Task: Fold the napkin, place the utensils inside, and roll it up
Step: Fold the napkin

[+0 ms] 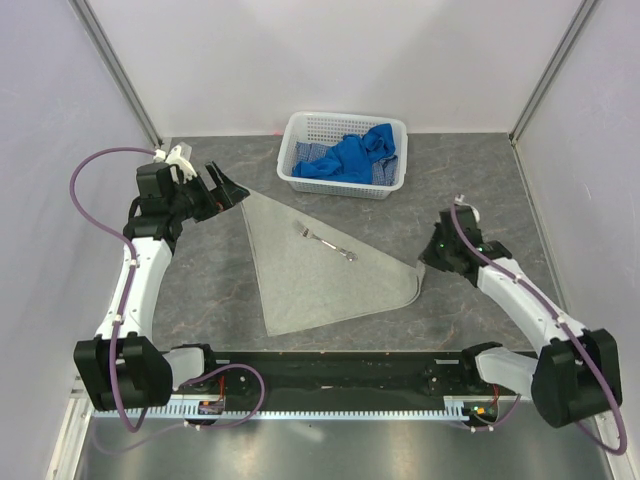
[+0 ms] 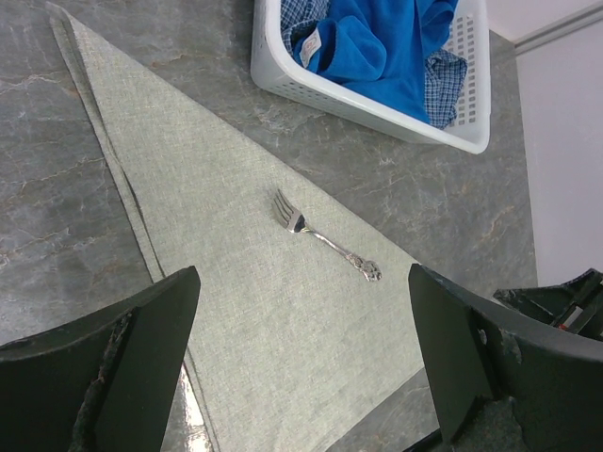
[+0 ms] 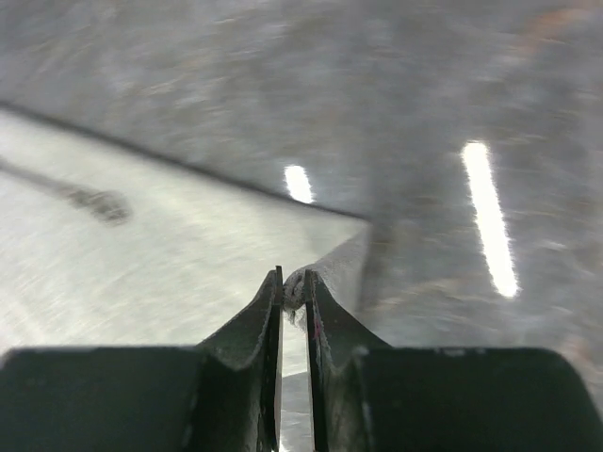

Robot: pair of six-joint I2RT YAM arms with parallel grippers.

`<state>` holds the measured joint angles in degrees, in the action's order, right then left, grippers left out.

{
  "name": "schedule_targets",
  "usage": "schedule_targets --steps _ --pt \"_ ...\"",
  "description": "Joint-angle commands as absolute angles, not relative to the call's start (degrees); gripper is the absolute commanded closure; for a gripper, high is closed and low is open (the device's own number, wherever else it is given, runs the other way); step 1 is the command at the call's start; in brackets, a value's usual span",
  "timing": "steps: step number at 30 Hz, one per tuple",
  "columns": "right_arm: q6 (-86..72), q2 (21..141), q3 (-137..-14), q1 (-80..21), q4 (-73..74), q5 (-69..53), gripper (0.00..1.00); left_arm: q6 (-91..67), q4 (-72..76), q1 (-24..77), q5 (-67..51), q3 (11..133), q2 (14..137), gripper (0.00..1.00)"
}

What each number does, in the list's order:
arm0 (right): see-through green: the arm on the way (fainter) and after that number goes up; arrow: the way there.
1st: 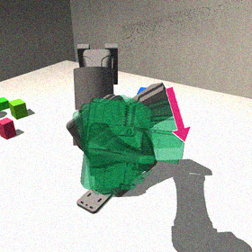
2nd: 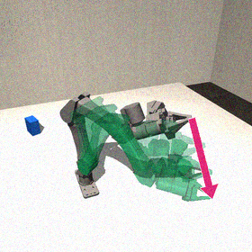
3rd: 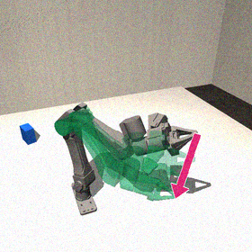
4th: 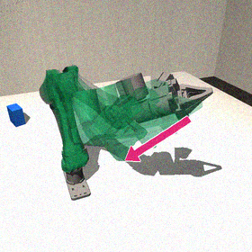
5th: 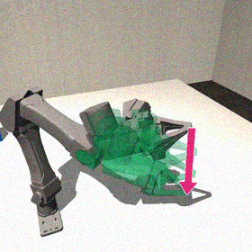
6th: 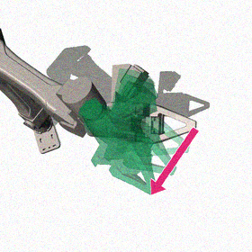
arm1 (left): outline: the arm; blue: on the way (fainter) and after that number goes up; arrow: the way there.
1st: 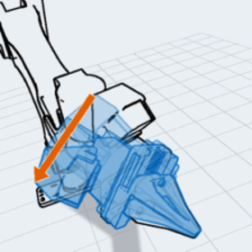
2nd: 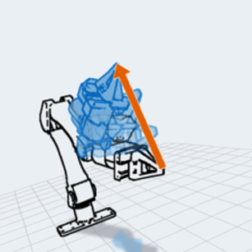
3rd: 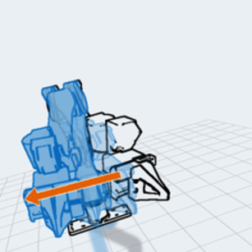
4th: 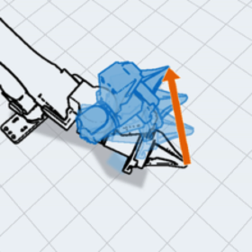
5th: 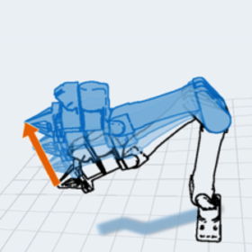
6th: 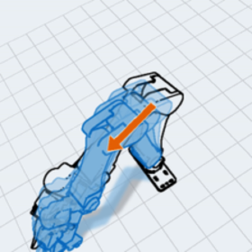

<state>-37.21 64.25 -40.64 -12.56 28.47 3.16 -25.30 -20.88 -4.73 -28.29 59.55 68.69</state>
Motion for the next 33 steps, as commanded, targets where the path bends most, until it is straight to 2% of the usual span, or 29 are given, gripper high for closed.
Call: schedule_targets --steps 1,7,16,22,33 --pt "-41.65 71.25 -46.84 -19.94 22.26 6.15 1.0 -26.98 -19.07 -4.66 -29.36 59.41 68.38 0.01" --pt "-43.42 86.01 -55.97 -31.27 14.61 8.26 1.0 -26.89 -18.98 -4.75 -28.92 59.41 68.38 0.01" --pt "-43.33 105.0 -73.29 -39.19 10.64 8.44 1.0 -26.63 -19.07 -4.66 -28.56 59.33 68.29 0.01" --pt "-42.71 112.4 -80.94 -41.22 10.46 9.14 1.0 -26.54 -19.07 -4.66 -28.65 59.41 68.2 0.01" --pt "-41.31 116.45 -86.66 -41.75 11.86 14.23 1.0 -26.63 -19.07 -4.75 -28.83 59.33 68.38 0.01"
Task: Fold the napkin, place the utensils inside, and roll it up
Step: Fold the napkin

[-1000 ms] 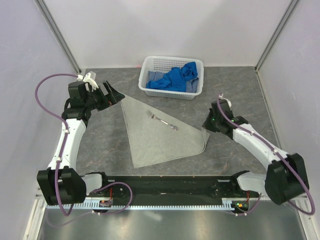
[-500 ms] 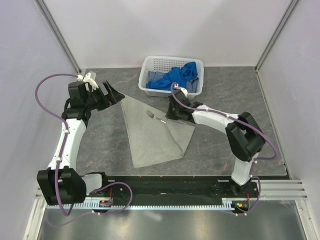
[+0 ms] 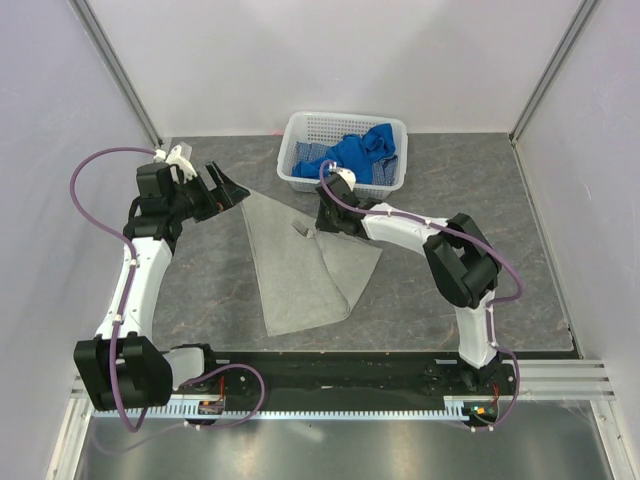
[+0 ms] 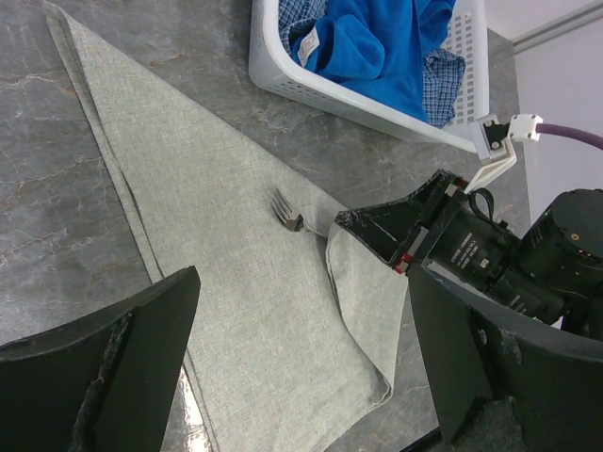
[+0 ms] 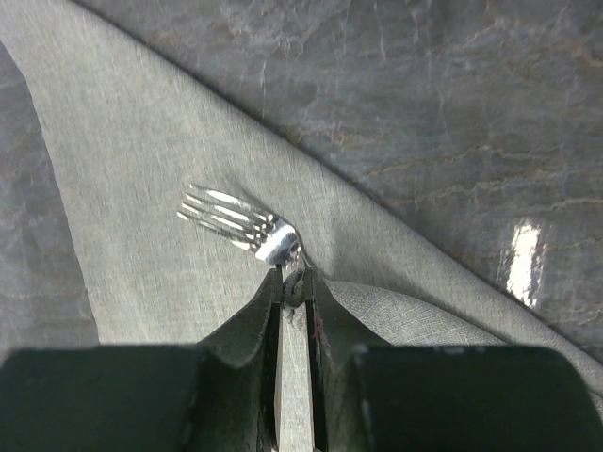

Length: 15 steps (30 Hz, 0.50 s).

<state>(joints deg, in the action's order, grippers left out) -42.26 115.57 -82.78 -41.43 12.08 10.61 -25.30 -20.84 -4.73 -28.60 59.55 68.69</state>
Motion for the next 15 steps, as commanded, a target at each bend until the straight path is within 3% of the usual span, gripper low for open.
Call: schedule_targets --steps 1,15 --pt "-41.13 116.8 -87.1 -41.75 11.95 14.33 1.0 -26.72 -19.16 -4.75 -28.83 59.33 68.38 0.01" --pt "-39.99 123.13 -94.66 -41.92 14.33 14.5 1.0 -26.63 -19.07 -4.75 -28.92 59.33 68.38 0.01"
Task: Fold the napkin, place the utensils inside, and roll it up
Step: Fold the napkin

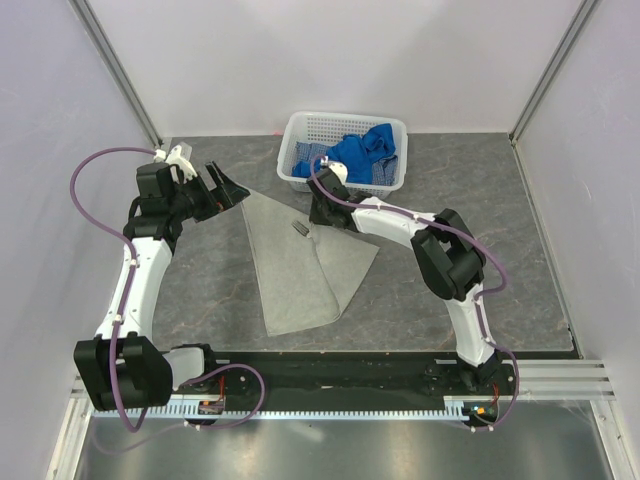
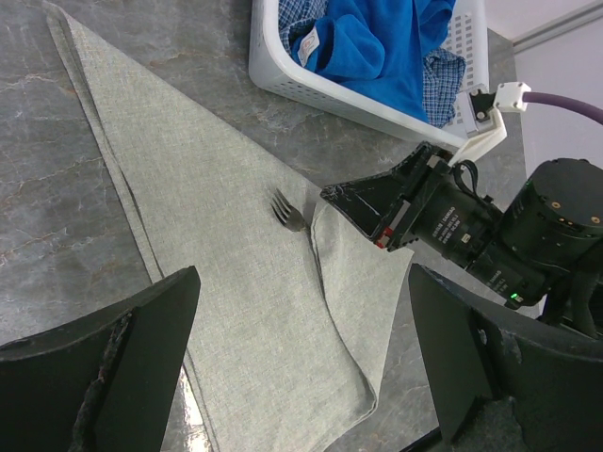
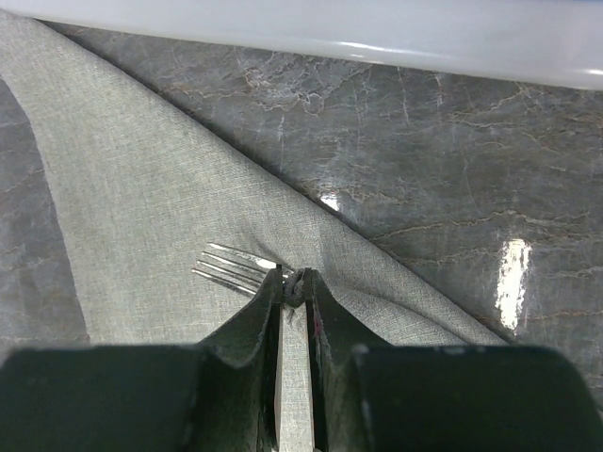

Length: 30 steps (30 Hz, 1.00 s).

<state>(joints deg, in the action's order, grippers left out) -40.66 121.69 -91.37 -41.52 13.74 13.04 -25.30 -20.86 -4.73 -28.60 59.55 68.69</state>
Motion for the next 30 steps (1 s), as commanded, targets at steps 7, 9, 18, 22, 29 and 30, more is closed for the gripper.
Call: schedule_targets --steps 7,9,18,22,29,30 --pt "-39.64 124.54 -95.98 -42.01 14.85 14.15 1.0 -26.63 -19.07 -4.75 -28.92 59.41 68.55 0.01" --pt "-39.29 124.72 -96.24 -42.01 14.85 13.63 1.0 -26.72 -19.16 -4.75 -28.83 59.41 68.64 0.01" --pt "-37.71 126.12 -98.0 -42.63 14.94 11.51 0.98 -26.45 -19.16 -4.66 -28.39 59.24 68.91 0.01" --pt "-37.79 127.09 -98.79 -42.63 14.94 11.16 0.99 -26.37 -19.07 -4.75 -28.3 59.24 69.08 0.01" --pt "-37.79 128.67 -101.95 -42.8 15.29 11.25 1.0 -26.37 -19.16 -4.75 -28.3 59.33 69.26 0.01" --pt "-37.79 129.11 -102.21 -42.8 15.47 11.16 1.0 -26.28 -19.07 -4.75 -28.21 59.24 69.26 0.01"
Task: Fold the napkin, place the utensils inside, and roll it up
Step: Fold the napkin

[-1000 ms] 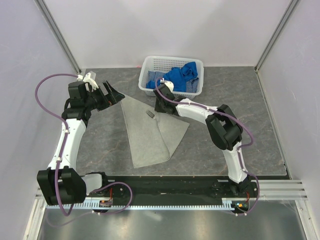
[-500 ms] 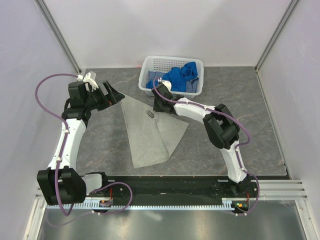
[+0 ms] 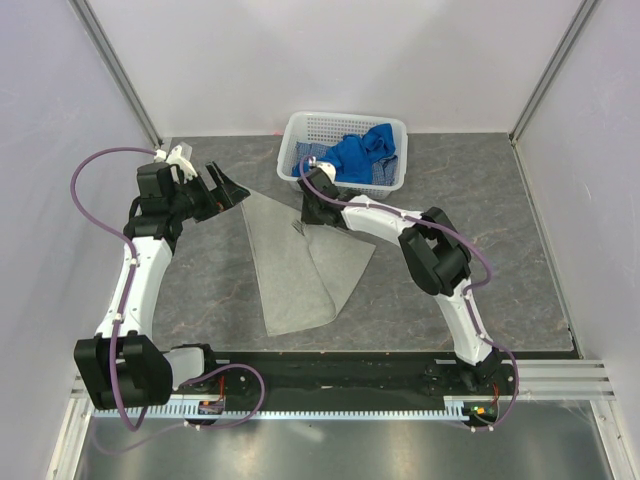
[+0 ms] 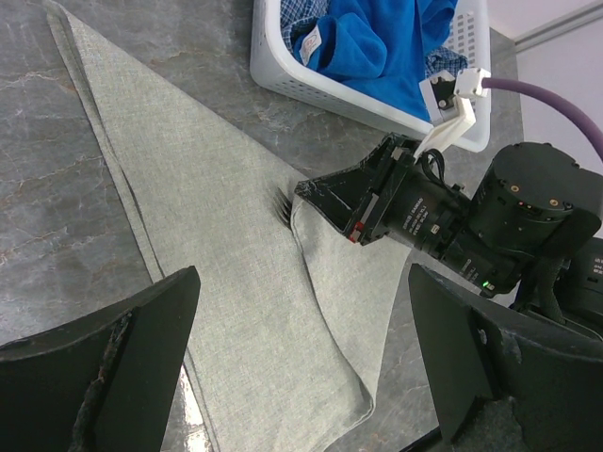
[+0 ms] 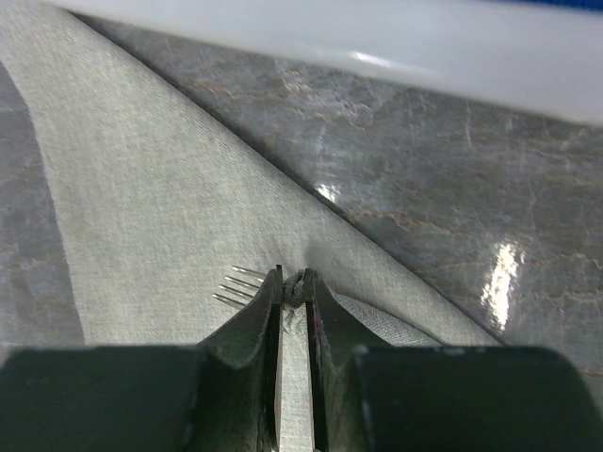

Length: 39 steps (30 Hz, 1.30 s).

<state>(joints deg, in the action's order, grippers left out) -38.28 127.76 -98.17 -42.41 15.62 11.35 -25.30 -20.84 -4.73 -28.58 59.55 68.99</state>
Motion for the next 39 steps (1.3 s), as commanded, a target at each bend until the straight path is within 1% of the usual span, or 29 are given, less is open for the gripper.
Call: schedule_targets --steps 1,15,22,24,25,28,29,31,33,35,39 --pt "-37.79 129.37 -102.48 -42.8 15.64 11.16 1.0 -26.28 -19.07 -4.66 -28.21 59.24 69.26 0.01" --pt "-37.09 131.04 -105.03 -42.8 17.14 14.41 1.0 -26.28 -19.16 -4.75 -28.3 59.24 69.26 0.01" --pt "-36.83 132.1 -106.52 -42.8 17.49 13.37 1.0 -26.28 -19.16 -4.75 -28.39 59.33 69.17 0.01" --pt "-36.39 132.36 -106.79 -42.71 17.58 12.84 0.97 -26.37 -19.16 -4.75 -28.39 59.33 69.26 0.01" --pt "-36.13 132.28 -106.79 -42.8 17.58 11.79 0.95 -26.28 -19.16 -4.75 -28.3 59.33 69.26 0.01" --pt "-35.25 131.57 -106.53 -42.89 17.49 10.64 0.74 -25.93 -19.07 -4.75 -28.74 59.24 69.35 0.0" --pt "-34.9 130.88 -106.44 -42.89 17.49 9.85 0.64 -25.58 -19.16 -4.66 -28.65 59.33 69.43 0.0" --pt "-33.84 129.99 -106.0 -42.98 17.23 9.14 0.58 -25.31 -19.07 -4.75 -28.22 59.15 69.7 0.0" --pt "-33.05 128.42 -105.56 -43.07 16.35 7.48 0.48 -24.96 -18.98 -4.66 -27.95 58.98 70.05 0.0" --pt "-32.08 127.36 -105.03 -43.15 16.09 5.9 0.42 -24.87 -18.46 -4.75 -27.68 58.71 70.57 0.0" --pt "-31.38 122.53 -101.87 -43.24 13.37 1.86 0.39 -24.52 -17.67 -4.75 -25.85 58.27 72.94 0.0"
